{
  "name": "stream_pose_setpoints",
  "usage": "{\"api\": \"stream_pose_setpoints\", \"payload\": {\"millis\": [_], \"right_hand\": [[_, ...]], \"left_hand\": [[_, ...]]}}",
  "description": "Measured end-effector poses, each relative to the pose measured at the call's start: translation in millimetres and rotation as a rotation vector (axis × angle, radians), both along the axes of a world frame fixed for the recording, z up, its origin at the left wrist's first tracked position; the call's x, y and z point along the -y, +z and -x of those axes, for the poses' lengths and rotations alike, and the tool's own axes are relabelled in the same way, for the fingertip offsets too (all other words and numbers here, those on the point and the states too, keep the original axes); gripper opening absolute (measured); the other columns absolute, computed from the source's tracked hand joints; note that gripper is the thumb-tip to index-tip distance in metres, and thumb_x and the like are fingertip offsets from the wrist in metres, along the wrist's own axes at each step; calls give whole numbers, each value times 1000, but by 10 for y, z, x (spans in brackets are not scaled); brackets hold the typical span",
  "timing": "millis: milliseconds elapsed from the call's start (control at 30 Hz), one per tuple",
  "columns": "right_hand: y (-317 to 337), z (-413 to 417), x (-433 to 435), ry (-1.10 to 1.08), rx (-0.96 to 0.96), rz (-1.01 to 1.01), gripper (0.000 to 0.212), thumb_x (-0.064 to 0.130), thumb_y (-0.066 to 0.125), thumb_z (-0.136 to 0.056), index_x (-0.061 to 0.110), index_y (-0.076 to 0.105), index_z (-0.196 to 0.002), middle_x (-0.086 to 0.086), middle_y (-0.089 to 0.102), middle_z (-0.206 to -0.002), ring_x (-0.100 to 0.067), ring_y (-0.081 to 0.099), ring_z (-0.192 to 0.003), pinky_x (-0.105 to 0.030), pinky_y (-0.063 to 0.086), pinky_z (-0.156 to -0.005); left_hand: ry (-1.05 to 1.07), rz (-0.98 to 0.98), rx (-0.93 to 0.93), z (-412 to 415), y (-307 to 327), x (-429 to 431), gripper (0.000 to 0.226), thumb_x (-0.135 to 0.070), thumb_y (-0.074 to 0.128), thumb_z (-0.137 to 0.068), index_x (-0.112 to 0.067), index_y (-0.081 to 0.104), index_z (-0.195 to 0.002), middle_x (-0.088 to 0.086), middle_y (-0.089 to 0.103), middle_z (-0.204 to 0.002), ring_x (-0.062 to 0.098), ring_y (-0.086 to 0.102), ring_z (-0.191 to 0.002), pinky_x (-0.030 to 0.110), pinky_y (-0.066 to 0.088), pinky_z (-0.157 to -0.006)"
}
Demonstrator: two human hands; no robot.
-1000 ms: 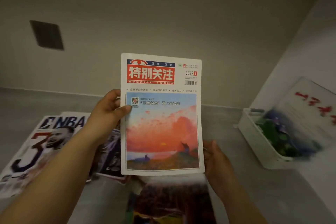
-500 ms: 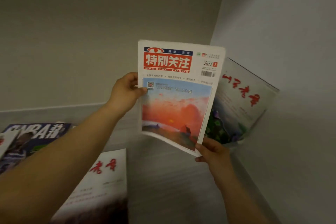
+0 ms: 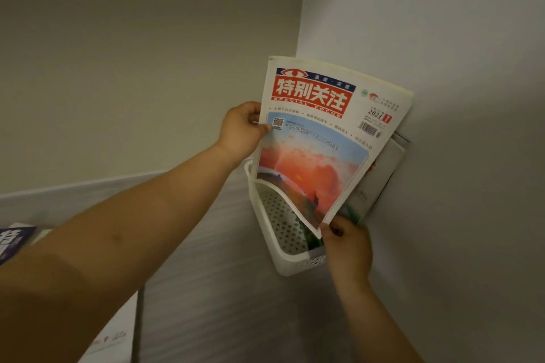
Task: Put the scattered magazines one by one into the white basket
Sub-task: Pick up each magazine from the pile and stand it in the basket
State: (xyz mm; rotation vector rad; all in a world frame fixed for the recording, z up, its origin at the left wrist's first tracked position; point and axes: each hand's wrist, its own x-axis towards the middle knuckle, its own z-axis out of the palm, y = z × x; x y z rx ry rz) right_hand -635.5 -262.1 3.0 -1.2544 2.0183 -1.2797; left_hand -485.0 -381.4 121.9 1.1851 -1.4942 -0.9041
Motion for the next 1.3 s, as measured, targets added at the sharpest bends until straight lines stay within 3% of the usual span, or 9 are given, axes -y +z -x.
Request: {"api": "stream_pose_setpoints", "payload": {"millis": [200,333,500,600,700,967,1067,1200,1300], "right_hand": [[-98,34,34,-113,-184,23,15,24,63,-81,11,69,-85,2,51,-68,-26,52,-81,-27,34,-64],[-118,50,42,-172,-188,123,13,19,64,-80,6,67,-82,-13,64,-81,-24,53,-78,-29,38,-65],[-140,74,31,-223,-188,160,11,19,65,-79,9,67,-75,-3,56,-68,-20,47,-68,-21,29,-53],[-189,73,26,-194,-231,113,12,21,65,-79,10,69,-80,-8,61,-66,-23,49,-65,-26,34,-56],[-227,79,33,-195,-255,116,15,22,64,-80,9,70,-85,-16,65,-68,-27,52,-65,-28,36,-57],[-186,109,30,-279,-292,214,14,19,65,-80,13,71,-91,-16,63,-65,-24,47,-64,-27,36,-58],[-183,114,13,-321,-282,251,14,14,68,-77,11,71,-91,-15,57,-63,-25,47,-61,-28,36,-57],[-189,116,-11,-376,-236,272,16,12,71,-74,10,71,-90,-12,52,-62,-22,45,-61,-27,36,-58],[-185,134,-19,-354,-210,239,15,14,70,-76,10,71,-90,-11,60,-68,-19,46,-66,-20,29,-54]], "left_hand": [[-113,-60,-15,210,-98,153,25,3,55,-82,2,57,-107,9,62,-99,19,59,-87,19,53,-69],[-249,-85,40,320,-154,191,21,3,54,-83,1,58,-103,4,63,-91,15,62,-75,10,52,-59],[-252,-137,44,378,-237,276,25,3,53,-84,-21,53,-74,-1,63,-82,8,59,-72,6,50,-55],[-183,-180,88,378,-351,317,12,-1,53,-85,-7,59,-94,5,62,-92,10,56,-72,3,46,-48],[-109,-240,153,398,-502,357,24,-5,49,-88,-3,56,-110,12,63,-112,17,55,-90,22,46,-76],[-174,-325,184,551,-612,294,31,-12,36,-93,-12,47,-122,11,56,-126,30,52,-116,47,43,-100],[-275,-347,146,625,-599,302,34,-9,36,-92,-14,45,-125,7,58,-121,27,54,-112,43,45,-96],[-342,-324,87,718,-577,309,31,-9,36,-93,-18,44,-122,-4,56,-99,10,54,-86,21,47,-69],[-348,-311,99,772,-566,312,24,-11,35,-94,-18,45,-116,-2,57,-99,12,54,-88,27,45,-77]]}}
